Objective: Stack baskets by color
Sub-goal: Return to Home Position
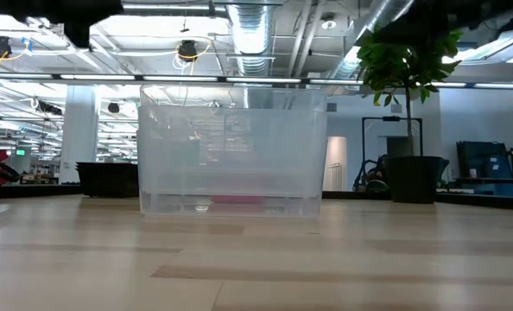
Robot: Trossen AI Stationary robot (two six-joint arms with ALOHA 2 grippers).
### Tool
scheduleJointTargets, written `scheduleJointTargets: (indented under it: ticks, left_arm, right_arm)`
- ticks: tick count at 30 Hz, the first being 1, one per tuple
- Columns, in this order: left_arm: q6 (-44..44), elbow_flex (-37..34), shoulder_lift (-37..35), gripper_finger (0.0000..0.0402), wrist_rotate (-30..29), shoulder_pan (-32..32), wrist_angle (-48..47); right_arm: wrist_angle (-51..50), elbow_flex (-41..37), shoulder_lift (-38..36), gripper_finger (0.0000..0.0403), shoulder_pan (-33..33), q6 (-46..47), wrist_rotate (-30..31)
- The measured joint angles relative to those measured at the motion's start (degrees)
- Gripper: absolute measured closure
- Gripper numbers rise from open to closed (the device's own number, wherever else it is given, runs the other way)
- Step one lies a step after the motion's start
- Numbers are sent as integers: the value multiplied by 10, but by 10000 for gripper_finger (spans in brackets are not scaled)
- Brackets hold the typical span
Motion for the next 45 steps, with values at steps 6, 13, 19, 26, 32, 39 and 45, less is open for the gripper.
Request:
scheduleJointTargets:
  ticks: [6,13,19,26,32,39,45]
  left_arm:
    - [-30,-58,-50,343,-1,0,4]
    - [-53,-123,-62,343,2,0,32]
    - [-70,-160,-62,343,21,0,46]
    - [-75,-194,-62,343,53,0,89]
    - [-80,-206,-62,343,62,0,84]
    - [-83,-206,-62,343,83,0,80]
    - [-69,-206,-62,343,109,0,73]
  right_arm:
    - [50,-82,-48,391,5,50,0]
    - [159,-175,-79,388,19,58,-1]
    - [231,-239,-89,393,19,72,-16]
    - [265,-280,-89,392,19,81,-58]
    - [288,-313,-97,393,19,84,-60]
    - [251,-340,-165,394,19,78,-67]
    - [155,-348,-267,393,19,61,-89]
